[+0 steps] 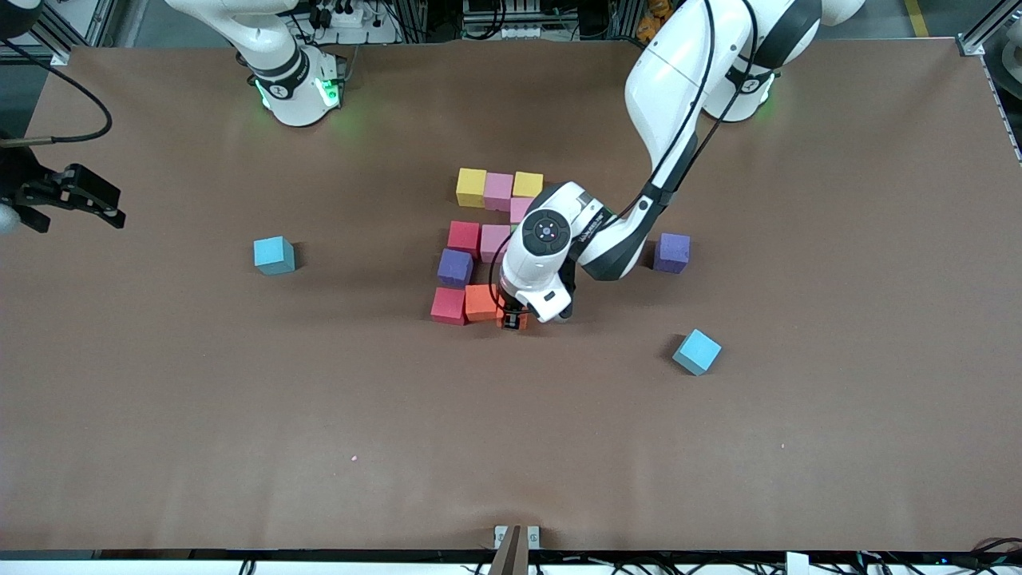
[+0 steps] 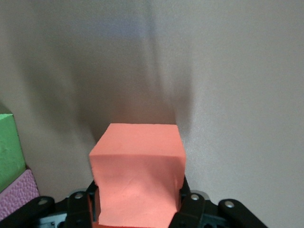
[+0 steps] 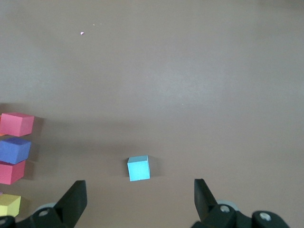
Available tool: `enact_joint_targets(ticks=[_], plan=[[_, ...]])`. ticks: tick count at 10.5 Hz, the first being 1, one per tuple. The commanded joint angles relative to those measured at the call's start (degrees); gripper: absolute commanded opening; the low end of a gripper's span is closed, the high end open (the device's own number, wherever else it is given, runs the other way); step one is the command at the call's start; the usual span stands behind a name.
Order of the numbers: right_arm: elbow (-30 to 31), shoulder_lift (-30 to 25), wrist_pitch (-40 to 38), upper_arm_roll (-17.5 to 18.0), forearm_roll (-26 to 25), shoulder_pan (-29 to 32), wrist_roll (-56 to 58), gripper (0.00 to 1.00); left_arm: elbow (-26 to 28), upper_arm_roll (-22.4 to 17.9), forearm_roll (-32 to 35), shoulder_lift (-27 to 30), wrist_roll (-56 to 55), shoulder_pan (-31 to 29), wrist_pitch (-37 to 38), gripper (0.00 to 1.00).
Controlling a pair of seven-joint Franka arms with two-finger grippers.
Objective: Form number 2 with 11 blocks
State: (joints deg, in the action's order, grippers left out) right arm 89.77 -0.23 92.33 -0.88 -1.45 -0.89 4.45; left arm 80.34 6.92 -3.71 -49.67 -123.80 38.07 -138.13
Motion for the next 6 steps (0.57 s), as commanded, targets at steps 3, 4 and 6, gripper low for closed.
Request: enact_joint_targets(ticks=[3,4,6], plan=[[-0.1,-0.1,-0.6,0.0,0.6,-1.4,0.6,1.0,-2.5,-0.4,-0.6,-2.1,-0.8,0.2,-0.3,0.54],[-0.1,0.0,-0.7,0.0,0.6,-1.4,0.6,1.0,-2.4,-0.4,-0.6,-2.0,-0.8,0.3,-0.2,0.57],[0.1,0.4,-0.6,0.0,0.7,-1.6,1.2,1.0,-2.3,-0.6,-0.3,-1.8,-0.1,0.3,0.7,1.0]])
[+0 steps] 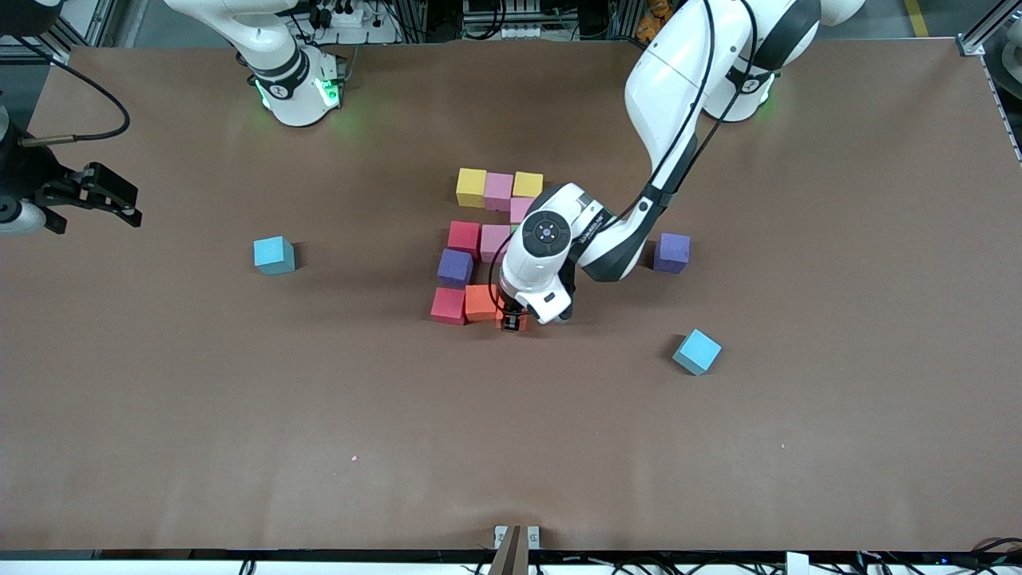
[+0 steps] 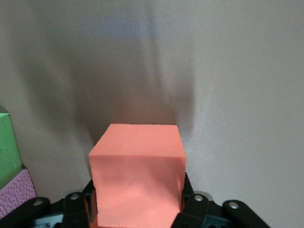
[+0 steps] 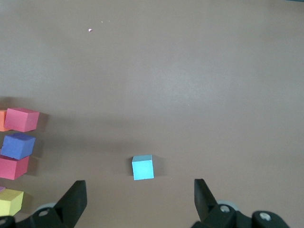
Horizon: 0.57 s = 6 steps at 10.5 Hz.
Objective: Form number 2 with 11 blocks
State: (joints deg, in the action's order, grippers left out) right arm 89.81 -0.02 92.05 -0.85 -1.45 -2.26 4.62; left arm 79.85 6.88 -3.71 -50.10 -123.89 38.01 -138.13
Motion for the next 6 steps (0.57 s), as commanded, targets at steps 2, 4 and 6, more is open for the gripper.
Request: enact_joint_targets(ticks=[2,4,6], plan=[[0.5,0.5,-0.5,0.0,0.6,-0.9,1.2,1.0,-1.9,-0.5,-0.2,-0.6,-0.1,0.4,3.7,1.0],[0.6,0.7,-0.4,0.0,0.7,-1.0,2.0,1.0,-1.9,-0.6,-0.2,1.7,-0.2,0.5,7.6,1.0],[1.4,1.0,-0.6,0.0,0.7,-1.2,2.1,1.0,-1.9,-0.6,0.4,5.4,0.1,0.1,11.1,1.0]])
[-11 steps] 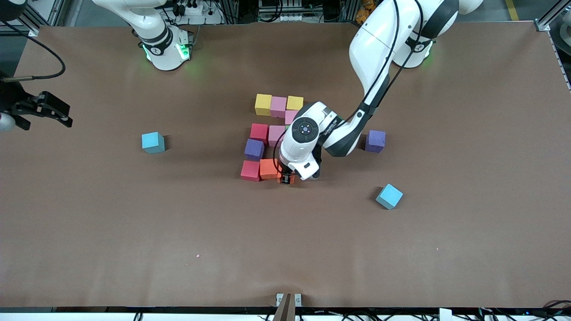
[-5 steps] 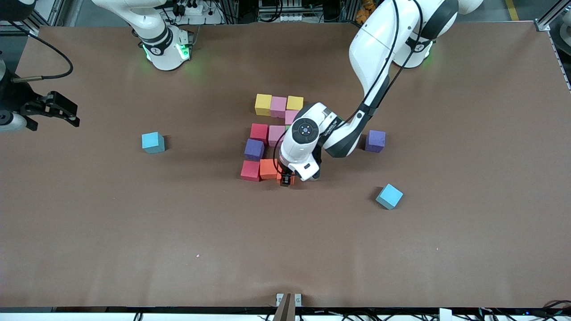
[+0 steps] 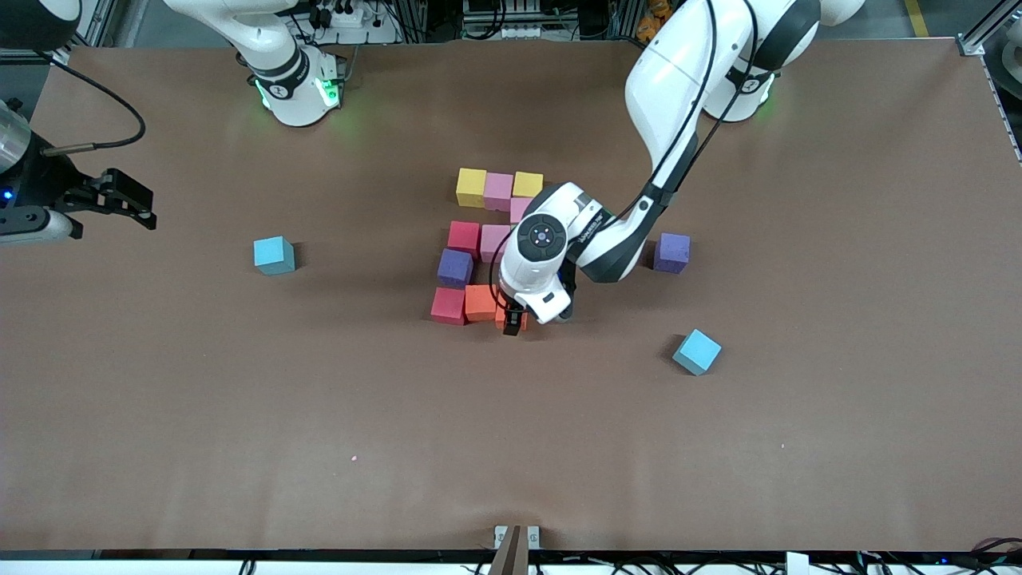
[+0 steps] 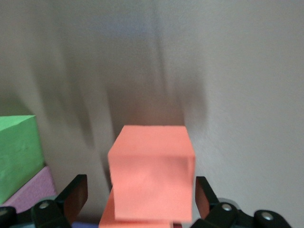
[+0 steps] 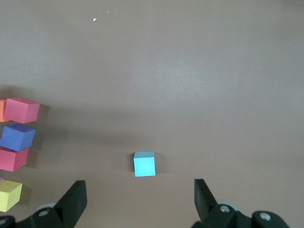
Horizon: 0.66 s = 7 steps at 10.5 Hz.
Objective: Form number 2 with 11 blocks
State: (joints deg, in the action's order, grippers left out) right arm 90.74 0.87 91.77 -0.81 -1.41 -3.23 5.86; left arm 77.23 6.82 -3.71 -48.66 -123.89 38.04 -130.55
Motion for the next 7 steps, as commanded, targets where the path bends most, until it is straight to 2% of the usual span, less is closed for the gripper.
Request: enact_joint_targets(ticks=[1,3,7], plan=[[0.8,-0.1,-0.2,-0.2,0.5,0.0,0.8,1.0,0.7,-0.6,0.9,5.9,1.8,-0.5,5.2,1.0],[0.7,-0.3,-0.1,-0.2,0.5,0.0,0.8,1.0,0.7,-0.6,1.1,11.0,10.3,-2.6,12.3,1.0],[0.6,-0.8,-0.2,-0.2,0.5,0.1,0.8,1.0,1.1,-0.6,1.9,18.1,21.0,-8.2,19.3,1.0]])
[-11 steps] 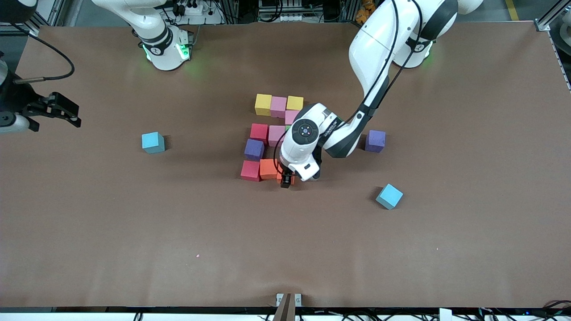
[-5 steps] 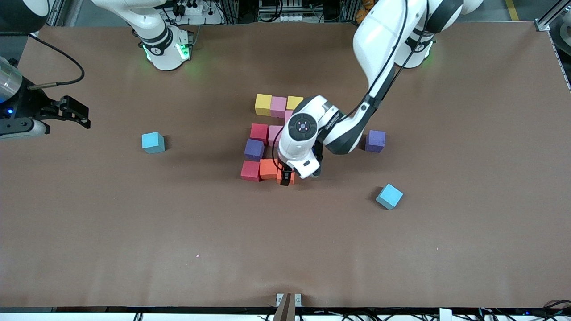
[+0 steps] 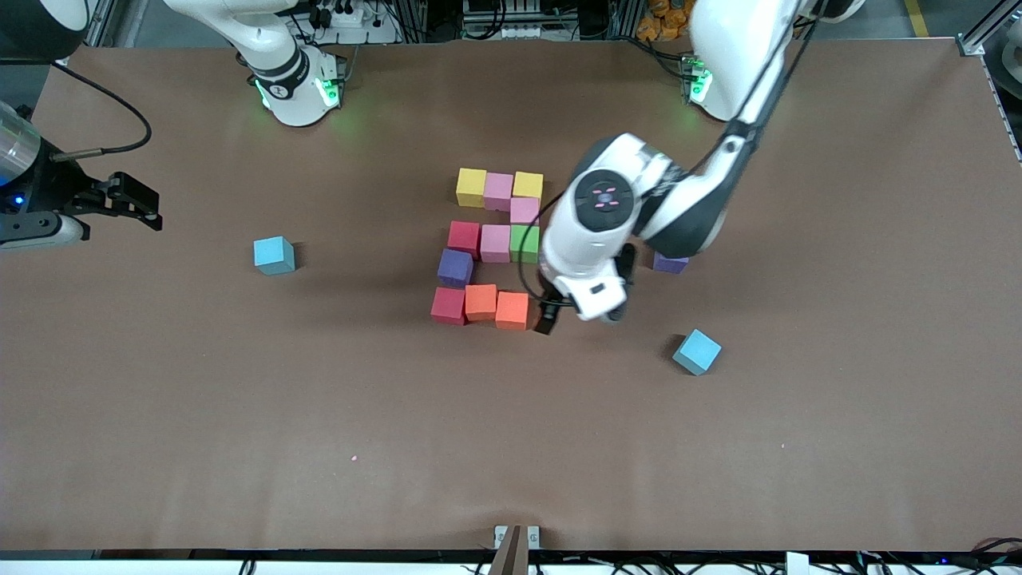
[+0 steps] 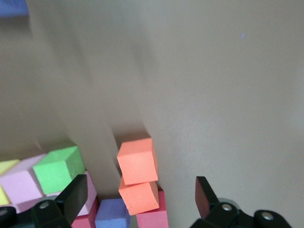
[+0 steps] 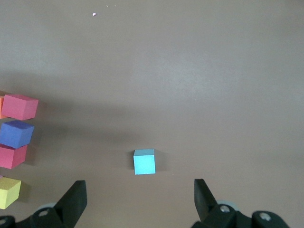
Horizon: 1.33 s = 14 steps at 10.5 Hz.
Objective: Form number 2 with 11 blocks
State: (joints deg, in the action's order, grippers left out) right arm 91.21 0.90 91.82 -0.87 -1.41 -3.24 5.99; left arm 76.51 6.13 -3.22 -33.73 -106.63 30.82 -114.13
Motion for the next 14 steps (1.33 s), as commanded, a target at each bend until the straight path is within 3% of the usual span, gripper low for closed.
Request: enact_joint_targets(ticks=[1,7,9,14], plan=[[0.1,-0.8,-0.3,-0.2,0.5,0.2,0.7,1.0,1.8,0.1,1.6,4.7,8.1,-2.8,6.1,1.0],[0.1,-1.3,-1.3,-0.3,0.5,0.2,0.7,1.0,2.1,0.1,6.8,14.8,48.7,-13.3,21.1,1.0],[0.1,-1.4,-1.6,-0.4,0.6,0.2,0.7,1.0,2.3,0.1,10.4,16.8,54.5,-14.3,22.4,1.0],[0.1,-1.5,-1.9,-0.4,0.6,0.3,0.7,1.0,2.1,0.1,10.3,19.2,68.3,-18.2,22.4,1.0]])
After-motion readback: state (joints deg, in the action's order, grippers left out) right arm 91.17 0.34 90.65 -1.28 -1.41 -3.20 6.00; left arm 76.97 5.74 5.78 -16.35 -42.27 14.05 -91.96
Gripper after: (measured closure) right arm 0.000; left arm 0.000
